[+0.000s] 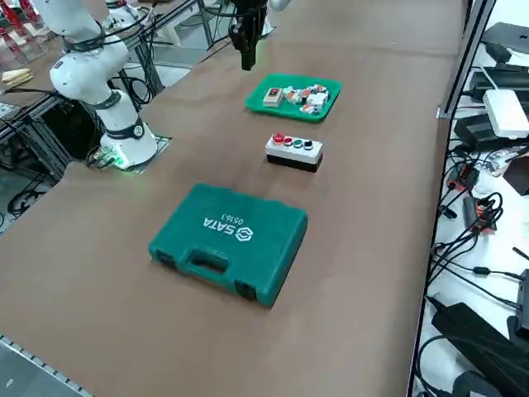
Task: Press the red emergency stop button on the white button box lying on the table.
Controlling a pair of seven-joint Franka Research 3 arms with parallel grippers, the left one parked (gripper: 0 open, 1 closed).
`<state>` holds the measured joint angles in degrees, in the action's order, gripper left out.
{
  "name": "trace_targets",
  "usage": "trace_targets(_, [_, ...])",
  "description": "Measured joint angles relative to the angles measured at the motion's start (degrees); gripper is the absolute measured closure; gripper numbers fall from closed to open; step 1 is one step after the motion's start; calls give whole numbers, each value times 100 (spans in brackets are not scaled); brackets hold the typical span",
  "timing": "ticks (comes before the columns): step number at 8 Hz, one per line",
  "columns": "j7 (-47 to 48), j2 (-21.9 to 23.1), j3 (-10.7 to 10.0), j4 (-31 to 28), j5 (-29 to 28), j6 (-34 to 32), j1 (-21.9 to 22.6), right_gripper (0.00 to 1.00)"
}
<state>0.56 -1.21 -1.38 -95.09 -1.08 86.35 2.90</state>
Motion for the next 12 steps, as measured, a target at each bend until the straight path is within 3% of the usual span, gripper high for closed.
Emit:
trace_targets(2, [438, -46, 30, -184, -63, 41, 361, 98])
trace_targets(4, [717, -105, 49, -630, -63, 544, 695, 98])
trace_targets(10, [1059, -629, 48, -2336, -63, 3528, 786, 98])
trace_targets(12, [1167, -650, 48, -2671, -63, 3976, 834, 98])
